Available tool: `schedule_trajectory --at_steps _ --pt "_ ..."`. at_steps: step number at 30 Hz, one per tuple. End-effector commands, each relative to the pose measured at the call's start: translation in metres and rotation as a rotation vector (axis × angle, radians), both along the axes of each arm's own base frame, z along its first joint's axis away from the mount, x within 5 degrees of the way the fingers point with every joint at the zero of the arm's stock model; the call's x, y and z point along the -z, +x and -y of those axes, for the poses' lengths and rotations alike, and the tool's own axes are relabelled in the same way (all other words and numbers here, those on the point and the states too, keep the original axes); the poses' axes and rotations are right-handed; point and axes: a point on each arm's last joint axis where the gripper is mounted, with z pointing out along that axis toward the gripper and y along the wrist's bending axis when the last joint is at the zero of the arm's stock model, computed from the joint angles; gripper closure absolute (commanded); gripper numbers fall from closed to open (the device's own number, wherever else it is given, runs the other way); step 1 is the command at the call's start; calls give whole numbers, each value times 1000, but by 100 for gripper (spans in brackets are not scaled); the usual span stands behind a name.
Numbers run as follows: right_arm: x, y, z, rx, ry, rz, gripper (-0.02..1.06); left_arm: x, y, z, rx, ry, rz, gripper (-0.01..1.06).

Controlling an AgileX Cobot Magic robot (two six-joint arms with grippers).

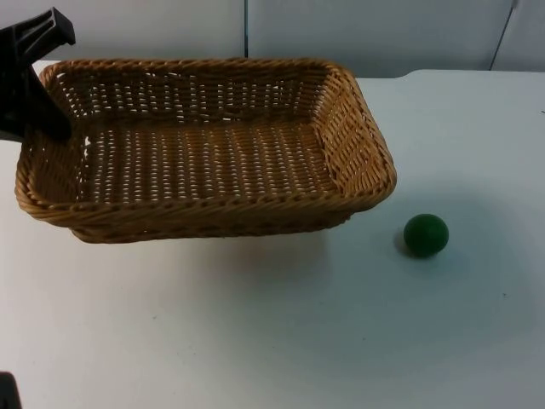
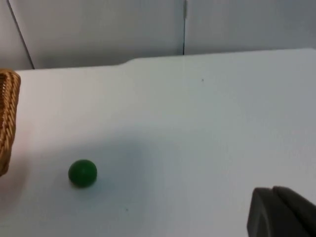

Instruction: Pick up the basket with the left hand and place the ball into the basket with the right hand.

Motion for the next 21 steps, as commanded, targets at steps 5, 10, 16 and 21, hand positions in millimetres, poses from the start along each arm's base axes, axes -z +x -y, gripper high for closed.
schedule_trajectory --at_steps 5,10,16,21 --pt "-4 51 2 -3 8 -103 105 -7 1 1 -23 -25 18 105" --pt "-6 94 3 -5 11 -190 105 -7 1 1 -24 -26 19 105" --pt "6 137 5 43 81 -357 104 -7 2 0 -29 -24 24 105" --pt "22 171 6 48 85 -519 80 -7 2 0 -29 -23 24 105"
